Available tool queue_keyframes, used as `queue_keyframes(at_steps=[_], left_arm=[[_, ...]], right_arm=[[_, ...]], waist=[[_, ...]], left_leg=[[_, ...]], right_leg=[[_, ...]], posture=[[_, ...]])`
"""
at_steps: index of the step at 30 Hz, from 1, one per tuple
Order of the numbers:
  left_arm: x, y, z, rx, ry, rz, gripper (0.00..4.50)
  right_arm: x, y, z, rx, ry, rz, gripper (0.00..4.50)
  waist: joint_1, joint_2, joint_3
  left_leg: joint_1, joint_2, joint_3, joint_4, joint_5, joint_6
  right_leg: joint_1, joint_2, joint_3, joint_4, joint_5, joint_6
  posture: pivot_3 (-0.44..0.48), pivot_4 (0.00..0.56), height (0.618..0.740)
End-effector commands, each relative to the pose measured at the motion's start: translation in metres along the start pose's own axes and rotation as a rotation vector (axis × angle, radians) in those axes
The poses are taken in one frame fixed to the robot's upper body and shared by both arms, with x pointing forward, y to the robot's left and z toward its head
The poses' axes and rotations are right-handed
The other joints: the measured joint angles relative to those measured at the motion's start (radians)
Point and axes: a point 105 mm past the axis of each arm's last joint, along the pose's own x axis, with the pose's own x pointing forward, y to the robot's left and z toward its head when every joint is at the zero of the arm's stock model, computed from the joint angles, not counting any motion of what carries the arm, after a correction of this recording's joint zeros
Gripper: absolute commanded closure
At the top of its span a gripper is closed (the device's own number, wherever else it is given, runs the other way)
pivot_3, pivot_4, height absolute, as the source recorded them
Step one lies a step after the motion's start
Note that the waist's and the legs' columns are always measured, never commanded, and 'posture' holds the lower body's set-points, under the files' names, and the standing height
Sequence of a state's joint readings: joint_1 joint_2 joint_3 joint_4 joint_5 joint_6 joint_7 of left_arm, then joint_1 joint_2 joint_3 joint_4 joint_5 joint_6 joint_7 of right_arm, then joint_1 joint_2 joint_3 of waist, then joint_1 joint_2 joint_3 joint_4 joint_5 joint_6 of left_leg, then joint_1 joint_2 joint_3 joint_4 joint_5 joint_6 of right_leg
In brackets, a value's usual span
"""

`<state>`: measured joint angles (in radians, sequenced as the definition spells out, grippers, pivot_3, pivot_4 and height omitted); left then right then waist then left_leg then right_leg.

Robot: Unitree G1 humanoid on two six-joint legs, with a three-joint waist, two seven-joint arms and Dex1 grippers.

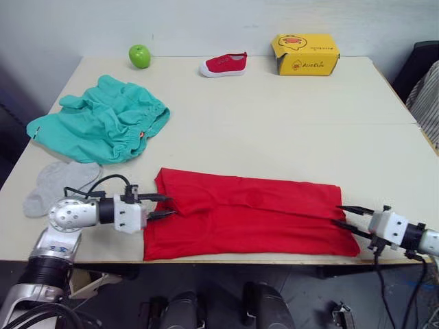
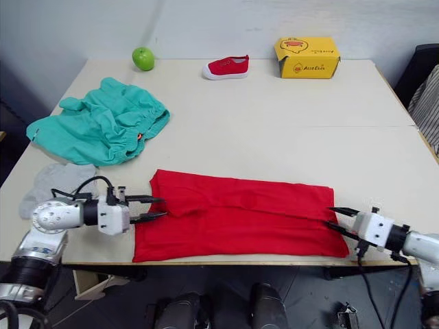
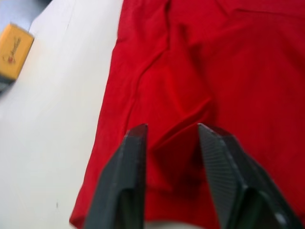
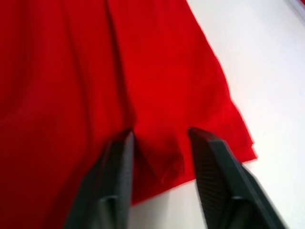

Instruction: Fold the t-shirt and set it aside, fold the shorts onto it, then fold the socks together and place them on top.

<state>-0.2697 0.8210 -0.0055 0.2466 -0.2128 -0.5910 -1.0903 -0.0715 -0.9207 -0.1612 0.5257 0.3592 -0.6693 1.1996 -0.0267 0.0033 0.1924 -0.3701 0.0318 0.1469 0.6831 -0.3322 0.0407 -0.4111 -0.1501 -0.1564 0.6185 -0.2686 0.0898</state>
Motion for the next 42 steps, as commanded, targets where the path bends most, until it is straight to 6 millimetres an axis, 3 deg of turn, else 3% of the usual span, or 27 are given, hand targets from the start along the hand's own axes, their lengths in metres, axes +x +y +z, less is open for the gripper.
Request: queue_keyframes(at_steps=[1, 3, 4, 7, 12, 16, 19, 20, 25, 29, 34, 36, 39, 42], left_arm=[[-0.023, 0.015, 0.01, -0.279, -0.039, 0.063, 1.93], [-0.03, 0.019, 0.016, -0.447, -0.068, 0.072, 1.93], [-0.032, 0.024, 0.018, -0.523, -0.089, 0.085, 2.2], [-0.028, 0.031, 0.022, -0.645, -0.122, 0.108, 2.86], [0.019, 0.042, 0.025, -0.691, -0.17, 0.149, 4.46], [0.06, 0.041, 0.022, -0.71, -0.151, 0.191, 4.5], [0.086, 0.024, 0.014, -0.733, -0.096, 0.217, 4.5], [0.09, 0.019, 0.01, -0.733, -0.069, 0.231, 4.5], [0.086, 0.01, -0.017, -0.733, 0.076, 0.369, 4.5], [0.065, 0.017, -0.048, -0.803, 0.202, 0.573, 4.5], [0.056, 0.033, -0.057, -0.772, 0.2, 0.653, 4.5], [0.056, 0.045, -0.048, -0.741, 0.113, 0.65, 4.5], [0.052, 0.066, -0.014, -0.72, -0.159, 0.6, 4.5], [0.053, 0.062, 0.002, -0.708, -0.23, 0.443, 4.5]], right_arm=[[-0.023, -0.031, 0.025, 0.158, -0.029, -0.068, 1.4], [-0.03, -0.035, 0.034, 0.291, -0.036, -0.064, 0.72], [-0.029, -0.035, 0.04, 0.37, -0.057, -0.056, 0.34], [-0.021, -0.031, 0.055, 0.49, -0.113, -0.037, 0.45], [0.041, -0.016, 0.08, 0.526, -0.252, -0.047, 1.97], [0.09, 0.0, 0.073, 0.469, -0.253, -0.134, 3.42], [0.119, 0.012, 0.059, 0.345, -0.205, -0.2, 4.48], [0.122, 0.009, 0.053, 0.329, -0.19, -0.263, 4.48], [0.113, 0.002, 0.022, 0.335, -0.115, -0.438, 4.48], [0.071, -0.012, -0.015, 0.368, 0.002, -0.612, 4.48], [0.024, -0.032, -0.046, 0.476, 0.086, -0.806, 4.48], [0.015, -0.042, -0.042, 0.504, 0.038, -0.831, 4.48], [0.015, -0.058, 0.003, 0.507, -0.23, -0.775, 4.48], [0.032, -0.049, 0.033, 0.501, -0.301, -0.58, 4.48]], waist=[[0.0, 0.001, 0.0], [0.0, 0.001, 0.001], [0.001, 0.001, 0.001], [0.003, 0.001, 0.0], [0.022, -0.001, -0.001], [0.026, -0.001, -0.001], [0.027, -0.001, -0.001], [0.026, -0.001, -0.001], [0.022, -0.004, -0.002], [0.026, -0.006, -0.007], [0.024, -0.01, -0.014], [0.023, -0.01, -0.015], [0.019, -0.008, -0.014], [0.015, -0.008, -0.014]], left_leg=[[0.0, 0.0, 0.0, 0.0, 0.0, 0.0], [0.0, 0.001, -0.001, 0.0, 0.0, 0.0], [0.0, 0.002, -0.001, 0.0, 0.0, -0.001], [0.0, 0.003, -0.003, 0.0, -0.001, -0.002], [0.0, 0.001, -0.002, 0.0, -0.001, -0.002], [-0.002, -0.001, 0.0, 0.0, -0.001, -0.003], [-0.002, -0.002, 0.0, 0.0, -0.001, -0.003], [-0.002, -0.002, 0.001, 0.0, -0.001, -0.003], [-0.001, -0.002, 0.002, 0.0, -0.001, -0.002], [0.001, -0.001, -0.001, 0.0, 0.0, -0.002], [0.001, -0.001, -0.001, 0.0, 0.0, -0.002], [0.001, 0.0, -0.001, 0.0, 0.0, -0.002], [0.0, 0.001, 0.0, 0.0, 0.0, -0.002], [-0.001, 0.002, 0.0, -0.001, 0.0, -0.003]], right_leg=[[0.0, -0.001, 0.001, 0.0, 0.0, 0.0], [0.0, -0.001, 0.001, 0.0, 0.0, 0.0], [0.0, -0.001, 0.001, 0.0, 0.0, 0.0], [0.002, 0.0, 0.0, -0.002, 0.0, 0.0], [0.002, 0.002, 0.001, -0.006, 0.0, 0.0], [-0.001, 0.005, 0.0, 0.0, 0.0, 0.0], [-0.002, 0.005, -0.001, 0.0, 0.0, 0.0], [-0.002, 0.005, -0.002, 0.0, 0.0, 0.0], [-0.001, 0.005, -0.002, 0.0, 0.0, 0.0], [0.001, 0.004, 0.001, 0.0, 0.0, 0.0], [0.002, 0.003, 0.001, -0.001, 0.0, 0.0], [0.002, 0.003, 0.001, -0.003, 0.0, -0.001], [0.0, 0.003, 0.001, -0.005, -0.001, -0.001], [-0.001, 0.003, 0.001, -0.002, -0.001, -0.001]], posture=[[0.0, 0.15, 0.74], [0.0, 0.15, 0.74], [0.0, 0.15, 0.74], [0.0, 0.15, 0.74], [0.0, 0.15, 0.74], [0.0, 0.15, 0.74], [0.0, 0.15, 0.74], [0.0, 0.15, 0.74], [0.0, 0.15, 0.74], [0.0, 0.15, 0.74], [0.0, 0.15, 0.74], [0.0, 0.15, 0.74], [0.0, 0.15, 0.74], [0.0, 0.15, 0.74]])
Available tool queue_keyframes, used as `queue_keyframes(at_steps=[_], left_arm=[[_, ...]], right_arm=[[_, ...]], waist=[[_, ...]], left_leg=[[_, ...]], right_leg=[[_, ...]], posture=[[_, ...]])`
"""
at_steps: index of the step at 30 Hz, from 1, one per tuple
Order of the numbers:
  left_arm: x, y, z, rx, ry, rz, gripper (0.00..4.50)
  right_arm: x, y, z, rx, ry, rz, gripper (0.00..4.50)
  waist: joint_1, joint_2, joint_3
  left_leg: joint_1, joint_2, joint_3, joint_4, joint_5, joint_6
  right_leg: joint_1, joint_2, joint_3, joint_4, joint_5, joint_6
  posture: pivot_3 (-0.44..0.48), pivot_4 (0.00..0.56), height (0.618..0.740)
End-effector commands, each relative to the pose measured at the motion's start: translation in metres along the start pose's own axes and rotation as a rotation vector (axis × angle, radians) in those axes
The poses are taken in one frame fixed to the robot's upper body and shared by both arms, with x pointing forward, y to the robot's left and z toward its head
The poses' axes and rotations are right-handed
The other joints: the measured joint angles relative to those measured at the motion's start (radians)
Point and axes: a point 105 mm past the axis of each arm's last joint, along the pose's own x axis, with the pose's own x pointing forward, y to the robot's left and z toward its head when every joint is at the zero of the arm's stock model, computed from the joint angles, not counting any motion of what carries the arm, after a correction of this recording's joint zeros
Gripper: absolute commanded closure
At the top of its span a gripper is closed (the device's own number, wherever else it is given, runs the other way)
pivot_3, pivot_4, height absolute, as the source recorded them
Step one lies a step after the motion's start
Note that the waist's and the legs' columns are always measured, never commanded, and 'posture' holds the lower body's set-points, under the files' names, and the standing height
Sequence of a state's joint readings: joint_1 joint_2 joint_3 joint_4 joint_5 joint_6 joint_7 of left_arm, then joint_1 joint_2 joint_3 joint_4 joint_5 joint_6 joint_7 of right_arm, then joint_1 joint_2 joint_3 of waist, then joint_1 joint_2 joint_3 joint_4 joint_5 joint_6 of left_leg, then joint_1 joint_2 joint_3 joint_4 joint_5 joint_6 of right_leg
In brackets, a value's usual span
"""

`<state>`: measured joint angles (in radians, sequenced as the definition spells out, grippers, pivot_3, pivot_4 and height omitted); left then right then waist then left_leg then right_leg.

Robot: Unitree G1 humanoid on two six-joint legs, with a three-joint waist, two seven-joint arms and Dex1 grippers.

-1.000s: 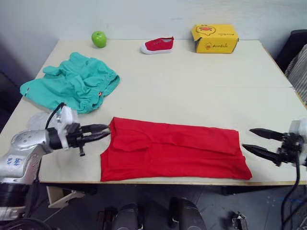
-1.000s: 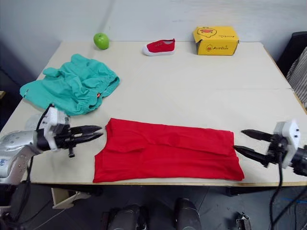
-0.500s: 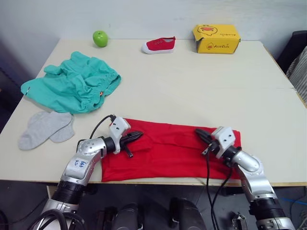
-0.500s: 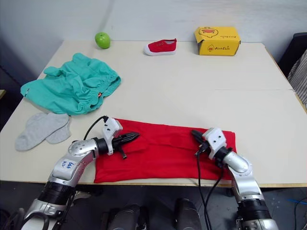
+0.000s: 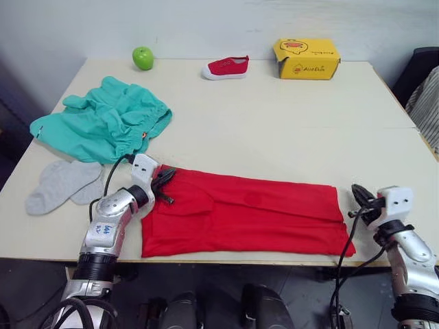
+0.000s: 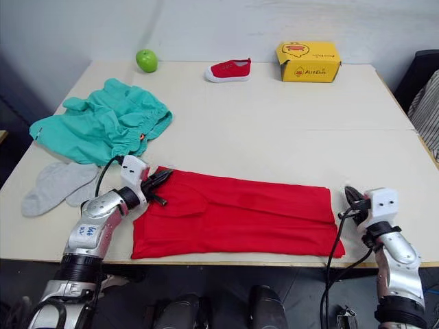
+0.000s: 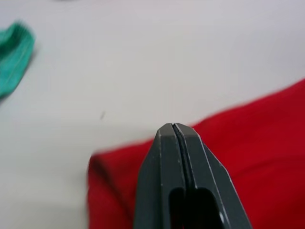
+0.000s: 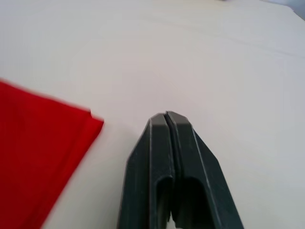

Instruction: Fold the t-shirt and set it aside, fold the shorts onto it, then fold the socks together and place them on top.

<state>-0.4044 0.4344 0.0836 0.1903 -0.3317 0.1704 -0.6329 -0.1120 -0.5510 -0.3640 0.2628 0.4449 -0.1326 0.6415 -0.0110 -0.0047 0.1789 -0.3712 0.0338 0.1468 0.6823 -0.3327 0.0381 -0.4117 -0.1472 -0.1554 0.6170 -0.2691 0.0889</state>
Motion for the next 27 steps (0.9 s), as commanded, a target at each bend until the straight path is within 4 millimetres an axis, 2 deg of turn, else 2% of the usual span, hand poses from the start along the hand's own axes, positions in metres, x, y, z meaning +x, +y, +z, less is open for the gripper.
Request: queue_keyframes(at_steps=[1, 4, 5, 8, 11, 14, 15, 17, 18, 20, 21, 25, 27], left_arm=[[-0.004, -0.014, 0.022, 0.048, -0.043, -0.178, 4.5], [-0.005, -0.014, 0.01, 0.091, 0.032, -0.205, 4.5], [-0.005, -0.011, 0.002, 0.097, 0.07, -0.181, 4.5], [-0.005, -0.002, -0.019, 0.077, 0.162, -0.12, 4.5], [-0.011, 0.003, -0.034, 0.059, 0.208, -0.099, 4.5], [-0.018, 0.005, -0.037, 0.068, 0.217, -0.105, 4.5], [-0.02, 0.006, -0.033, 0.081, 0.184, -0.108, 4.5], [-0.028, 0.003, -0.011, 0.069, 0.059, -0.158, 4.5], [-0.033, -0.001, 0.0, 0.061, 0.009, -0.199, 4.5], [-0.042, -0.012, 0.015, 0.064, -0.023, -0.29, 4.13], [-0.045, -0.016, 0.019, 0.064, -0.025, -0.319, 3.91], [-0.06, -0.041, 0.035, 0.247, -0.049, -0.474, 2.61], [-0.062, -0.048, 0.037, 0.26, -0.051, -0.509, 1.94]], right_arm=[[0.008, 0.034, 0.03, -0.02, -0.052, 0.223, 4.48], [0.012, 0.059, 0.019, -0.053, 0.013, 0.326, 4.48], [0.014, 0.065, 0.009, -0.066, 0.048, 0.337, 4.48], [0.013, 0.069, -0.017, -0.089, 0.119, 0.336, 4.48], [0.002, 0.05, -0.038, -0.112, 0.183, 0.297, 4.48], [-0.008, 0.031, -0.042, -0.111, 0.2, 0.263, 4.48], [-0.013, 0.024, -0.04, -0.106, 0.2, 0.257, 4.48], [-0.02, 0.006, -0.022, -0.008, 0.19, 0.264, 4.48], [-0.021, 0.0, -0.012, 0.022, 0.186, 0.285, 4.32], [-0.023, -0.003, 0.003, 0.025, 0.228, 0.385, 3.91], [-0.023, -0.004, 0.006, 0.019, 0.248, 0.412, 3.54], [-0.018, -0.015, 0.021, -0.068, 0.399, 0.583, 2.1], [-0.015, -0.018, 0.022, -0.092, 0.448, 0.626, 1.38]], waist=[[0.0, 0.0, 0.0], [0.002, 0.0, 0.0], [0.004, 0.0, 0.0], [0.01, 0.0, 0.0], [0.011, 0.0, 0.0], [0.01, -0.001, -0.001], [0.009, -0.001, -0.001], [0.008, -0.001, -0.001], [0.007, -0.001, 0.0], [0.005, 0.0, 0.001], [0.004, 0.0, 0.001], [-0.007, 0.002, 0.001], [-0.013, 0.003, 0.001]], left_leg=[[0.0, 0.0, 0.0, 0.0, 0.0, 0.0], [0.001, -0.001, 0.0, 0.0, 0.0, 0.0], [0.001, -0.001, 0.0, 0.0, 0.0, 0.0], [0.001, -0.002, 0.0, 0.0, 0.0, 0.001], [0.0, -0.004, 0.0, 0.0, -0.001, 0.002], [0.001, -0.004, 0.0, 0.0, -0.001, 0.003], [0.001, -0.004, 0.0, 0.0, -0.001, 0.003], [0.001, -0.003, 0.0, 0.0, -0.001, 0.003], [0.001, -0.003, 0.0, 0.0, -0.001, 0.003], [-0.001, -0.002, -0.001, 0.0, -0.002, 0.003], [-0.001, -0.002, 0.0, 0.0, -0.002, 0.003], [0.001, 0.0, 0.0, 0.0, -0.002, 0.002], [0.001, 0.0, 0.001, 0.0, -0.002, 0.002]], right_leg=[[0.0, 0.001, 0.0, 0.0, 0.0, 0.0], [0.0, 0.003, -0.002, 0.0, 0.0, 0.0], [0.0, 0.003, -0.002, 0.0, 0.0, 0.0], [0.0, 0.002, -0.002, 0.0, 0.0, 0.0], [0.0, 0.001, -0.003, 0.0, 0.0, 0.0], [0.002, 0.001, -0.003, -0.001, 0.0, 0.001], [0.002, 0.0, -0.003, -0.001, 0.001, 0.001], [0.003, 0.0, -0.003, -0.002, 0.001, 0.001], [0.002, 0.0, -0.002, -0.003, 0.001, 0.001], [0.002, -0.002, -0.001, -0.004, 0.001, 0.001], [0.001, -0.002, -0.001, -0.004, 0.001, 0.001], [0.002, -0.002, -0.001, -0.008, 0.0, 0.001], [0.001, -0.002, -0.001, -0.008, 0.0, 0.001]], posture=[[0.0, 0.15, 0.74], [0.0, 0.15, 0.74], [0.0, 0.15, 0.74], [0.0, 0.15, 0.74], [0.0, 0.15, 0.74], [0.0, 0.15, 0.74], [0.0, 0.15, 0.74], [0.0, 0.15, 0.74], [0.0, 0.15, 0.74], [0.0, 0.15, 0.74], [0.0, 0.15, 0.74], [0.0, 0.15, 0.74], [0.0, 0.15, 0.74]])
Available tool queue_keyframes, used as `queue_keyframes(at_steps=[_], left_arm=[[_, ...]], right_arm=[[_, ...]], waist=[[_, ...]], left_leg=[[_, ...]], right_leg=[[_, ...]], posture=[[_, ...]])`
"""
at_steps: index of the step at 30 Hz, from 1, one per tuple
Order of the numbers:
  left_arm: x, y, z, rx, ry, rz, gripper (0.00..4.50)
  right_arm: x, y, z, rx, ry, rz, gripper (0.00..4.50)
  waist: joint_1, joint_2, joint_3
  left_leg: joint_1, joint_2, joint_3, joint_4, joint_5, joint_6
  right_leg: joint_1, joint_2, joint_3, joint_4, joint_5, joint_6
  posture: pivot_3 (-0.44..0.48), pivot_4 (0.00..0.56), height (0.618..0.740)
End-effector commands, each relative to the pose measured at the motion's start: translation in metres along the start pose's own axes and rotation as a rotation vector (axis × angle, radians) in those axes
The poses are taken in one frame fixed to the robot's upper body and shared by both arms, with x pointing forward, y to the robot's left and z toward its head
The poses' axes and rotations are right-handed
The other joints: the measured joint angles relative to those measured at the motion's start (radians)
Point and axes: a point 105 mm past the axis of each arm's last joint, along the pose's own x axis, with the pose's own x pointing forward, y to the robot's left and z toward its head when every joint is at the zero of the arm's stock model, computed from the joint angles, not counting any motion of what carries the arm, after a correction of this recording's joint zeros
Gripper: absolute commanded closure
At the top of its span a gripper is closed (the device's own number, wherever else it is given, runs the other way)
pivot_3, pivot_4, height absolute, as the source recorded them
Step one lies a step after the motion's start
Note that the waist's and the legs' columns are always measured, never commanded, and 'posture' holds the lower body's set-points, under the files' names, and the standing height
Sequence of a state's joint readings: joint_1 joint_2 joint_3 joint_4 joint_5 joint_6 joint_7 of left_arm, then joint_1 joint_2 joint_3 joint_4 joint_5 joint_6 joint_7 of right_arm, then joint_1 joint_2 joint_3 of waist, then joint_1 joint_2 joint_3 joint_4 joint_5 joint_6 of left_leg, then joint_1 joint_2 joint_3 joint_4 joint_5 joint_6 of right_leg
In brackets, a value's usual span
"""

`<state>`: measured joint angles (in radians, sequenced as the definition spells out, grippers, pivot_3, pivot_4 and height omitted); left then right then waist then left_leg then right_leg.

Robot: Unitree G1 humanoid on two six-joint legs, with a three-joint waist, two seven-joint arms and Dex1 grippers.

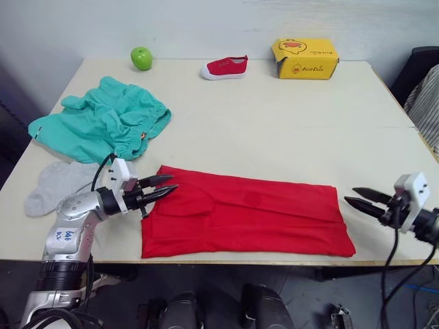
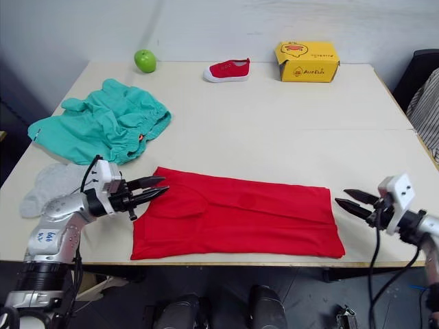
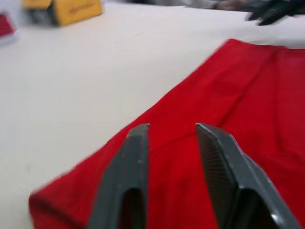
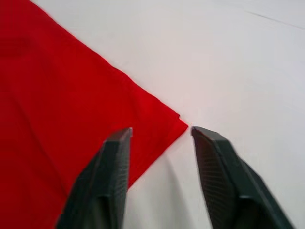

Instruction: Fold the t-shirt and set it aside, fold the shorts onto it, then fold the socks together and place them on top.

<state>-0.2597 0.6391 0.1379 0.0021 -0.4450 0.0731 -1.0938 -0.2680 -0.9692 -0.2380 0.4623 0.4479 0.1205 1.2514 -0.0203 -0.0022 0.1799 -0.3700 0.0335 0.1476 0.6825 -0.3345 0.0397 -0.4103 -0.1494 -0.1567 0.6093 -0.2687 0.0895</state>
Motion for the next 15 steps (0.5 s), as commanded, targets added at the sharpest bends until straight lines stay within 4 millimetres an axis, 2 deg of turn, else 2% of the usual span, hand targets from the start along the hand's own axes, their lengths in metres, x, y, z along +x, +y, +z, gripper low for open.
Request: queue_keyframes(at_steps=[1, 4, 6, 11, 14, 15], left_arm=[[0.003, -0.015, 0.014, 0.052, -0.031, -0.083, 1.61], [0.008, -0.037, 0.024, 0.0, -0.088, -0.204, 0.57], [0.01, -0.044, 0.026, -0.013, -0.097, -0.238, 0.04], [0.009, -0.053, 0.03, -0.029, -0.122, -0.268, 0.04], [0.008, -0.056, 0.031, -0.051, -0.129, -0.26, 0.0], [0.008, -0.057, 0.031, -0.053, -0.134, -0.254, 0.0]], right_arm=[[-0.002, -0.005, 0.0, -0.02, 0.085, 0.076, 1.02], [0.013, -0.017, -0.002, -0.014, 0.207, 0.134, 0.0], [0.025, -0.023, 0.003, -0.017, 0.248, 0.153, 0.0], [0.047, -0.023, 0.01, 0.004, 0.302, 0.215, 0.0], [0.057, -0.018, 0.011, 0.031, 0.314, 0.265, 0.59], [0.059, -0.015, 0.01, 0.033, 0.323, 0.283, 0.91]], waist=[[-0.004, 0.0, 0.0], [-0.008, 0.001, 0.001], [-0.011, 0.001, 0.001], [-0.011, 0.004, 0.003], [-0.007, 0.005, 0.003], [-0.007, 0.005, 0.003]], left_leg=[[0.0, 0.0, 0.0, 0.0, 0.0, 0.0], [-0.001, 0.0, 0.0, 0.0, 0.0, -0.001], [-0.001, -0.001, 0.001, 0.0, 0.0, -0.001], [-0.001, 0.0, 0.001, 0.0, 0.001, -0.001], [-0.003, 0.0, -0.001, 0.0, 0.001, -0.002], [-0.003, -0.001, -0.001, 0.0, 0.001, -0.001]], right_leg=[[0.0, 0.0, 0.0, 0.0, 0.0, 0.0], [0.0, 0.001, -0.001, 0.001, 0.0, -0.001], [-0.001, 0.002, -0.001, 0.001, 0.0, -0.001], [-0.002, 0.002, -0.001, 0.002, -0.001, -0.001], [-0.002, 0.003, -0.001, 0.004, -0.001, -0.001], [-0.002, 0.003, 0.0, 0.004, -0.001, -0.001]], posture=[[0.0, 0.15, 0.74], [0.0, 0.15, 0.74], [0.0, 0.15, 0.74], [0.0, 0.15, 0.74], [0.0, 0.15, 0.74], [0.0, 0.15, 0.74]])
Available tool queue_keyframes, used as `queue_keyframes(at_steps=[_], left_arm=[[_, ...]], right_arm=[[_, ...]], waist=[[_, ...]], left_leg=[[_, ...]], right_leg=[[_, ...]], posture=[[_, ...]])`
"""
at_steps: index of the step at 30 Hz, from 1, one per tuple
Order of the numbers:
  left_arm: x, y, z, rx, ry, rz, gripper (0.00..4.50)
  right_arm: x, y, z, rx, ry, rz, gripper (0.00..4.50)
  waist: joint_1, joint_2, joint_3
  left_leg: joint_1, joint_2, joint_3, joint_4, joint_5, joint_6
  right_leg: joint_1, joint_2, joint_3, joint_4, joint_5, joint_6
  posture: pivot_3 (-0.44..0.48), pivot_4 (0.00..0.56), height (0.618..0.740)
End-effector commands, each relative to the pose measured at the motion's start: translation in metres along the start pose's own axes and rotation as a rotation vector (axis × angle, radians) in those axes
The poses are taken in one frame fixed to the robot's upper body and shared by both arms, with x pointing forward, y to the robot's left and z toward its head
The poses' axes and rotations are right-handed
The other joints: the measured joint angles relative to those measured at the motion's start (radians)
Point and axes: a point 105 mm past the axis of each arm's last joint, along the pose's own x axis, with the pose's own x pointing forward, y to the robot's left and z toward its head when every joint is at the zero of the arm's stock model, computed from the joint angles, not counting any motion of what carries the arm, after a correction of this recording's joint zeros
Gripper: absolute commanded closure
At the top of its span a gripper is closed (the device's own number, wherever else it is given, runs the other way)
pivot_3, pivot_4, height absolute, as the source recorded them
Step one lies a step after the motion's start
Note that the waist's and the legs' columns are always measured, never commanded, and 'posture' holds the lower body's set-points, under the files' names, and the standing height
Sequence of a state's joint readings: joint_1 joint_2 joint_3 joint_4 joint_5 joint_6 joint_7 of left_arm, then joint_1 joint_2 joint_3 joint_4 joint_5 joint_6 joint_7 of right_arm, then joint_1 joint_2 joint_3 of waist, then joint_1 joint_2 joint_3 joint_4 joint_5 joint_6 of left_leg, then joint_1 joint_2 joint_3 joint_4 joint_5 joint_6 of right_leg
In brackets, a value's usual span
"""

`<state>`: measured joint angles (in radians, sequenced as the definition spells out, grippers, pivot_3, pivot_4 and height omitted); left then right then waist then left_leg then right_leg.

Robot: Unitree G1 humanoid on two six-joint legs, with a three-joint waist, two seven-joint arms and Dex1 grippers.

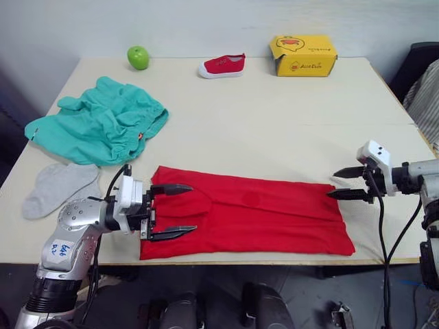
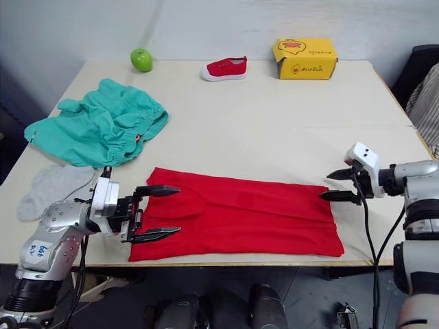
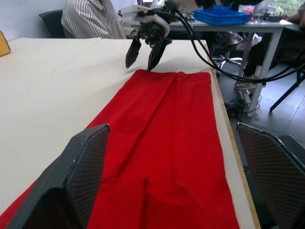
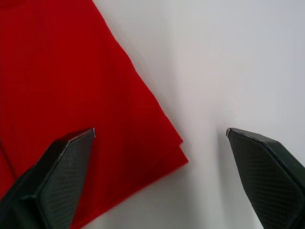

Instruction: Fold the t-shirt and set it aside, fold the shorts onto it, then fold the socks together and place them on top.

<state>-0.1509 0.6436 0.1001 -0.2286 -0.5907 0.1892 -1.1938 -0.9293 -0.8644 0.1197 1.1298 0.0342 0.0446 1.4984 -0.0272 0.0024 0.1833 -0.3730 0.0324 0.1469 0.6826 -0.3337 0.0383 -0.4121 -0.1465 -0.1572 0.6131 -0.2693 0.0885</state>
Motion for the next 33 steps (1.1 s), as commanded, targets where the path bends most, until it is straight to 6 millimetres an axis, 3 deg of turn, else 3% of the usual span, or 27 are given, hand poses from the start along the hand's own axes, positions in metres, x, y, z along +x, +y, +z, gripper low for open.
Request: queue_keyframes(at_steps=[1, 10, 14, 23, 29, 33], left_arm=[[0.002, -0.006, 0.011, 0.022, -0.035, 0.001, 0.0], [-0.003, -0.007, 0.012, 0.021, -0.028, 0.063, 0.0], [-0.004, 0.003, 0.015, 0.037, -0.067, 0.168, 0.0], [-0.024, 0.034, 0.011, 0.089, -0.069, 0.422, 0.0], [-0.025, 0.045, 0.012, 0.105, -0.056, 0.425, 0.0], [-0.029, 0.059, 0.011, 0.053, -0.032, 0.422, 0.0]], right_arm=[[0.001, 0.005, -0.002, 0.011, 0.046, 0.063, 1.29], [0.003, 0.013, -0.009, -0.02, 0.159, 0.144, 4.48], [-0.003, 0.001, 0.007, -0.087, 0.159, 0.068, 4.48], [-0.001, -0.057, 0.077, -0.333, 0.009, -0.511, 4.48], [0.009, -0.059, 0.08, -0.228, -0.052, -0.527, 4.48], [-0.003, -0.056, 0.084, -0.134, -0.15, -0.488, 3.49]], waist=[[0.0, 0.0, 0.0], [-0.002, 0.0, 0.0], [-0.001, 0.001, 0.0], [-0.007, 0.003, 0.002], [-0.001, 0.003, 0.002], [0.0, 0.004, 0.002]], left_leg=[[0.0, 0.0, 0.0, 0.0, 0.0, 0.0], [0.0, 0.0, -0.001, 0.0, 0.0, 0.0], [0.0, 0.0, -0.001, 0.0, 0.0, 0.0], [0.0, 0.001, 0.001, 0.0, 0.0, -0.001], [-0.001, 0.0, 0.0, 0.0, 0.001, -0.001], [-0.002, 0.0, 0.0, 0.0, 0.001, 0.0]], right_leg=[[0.0, 0.0, 0.0, 0.0, 0.0, 0.0], [0.001, 0.0, 0.0, -0.001, 0.0, 0.0], [0.001, -0.001, 0.0, -0.001, 0.0, 0.0], [0.0, 0.001, 0.0, 0.0, 0.0, 0.0], [-0.001, 0.001, 0.0, 0.001, 0.0, 0.0], [-0.001, 0.001, 0.0, 0.001, 0.0, 0.0]], posture=[[0.0, 0.15, 0.74], [0.0, 0.15, 0.74], [0.0, 0.15, 0.74], [0.0, 0.15, 0.74], [0.0, 0.15, 0.74], [0.0, 0.15, 0.74]])
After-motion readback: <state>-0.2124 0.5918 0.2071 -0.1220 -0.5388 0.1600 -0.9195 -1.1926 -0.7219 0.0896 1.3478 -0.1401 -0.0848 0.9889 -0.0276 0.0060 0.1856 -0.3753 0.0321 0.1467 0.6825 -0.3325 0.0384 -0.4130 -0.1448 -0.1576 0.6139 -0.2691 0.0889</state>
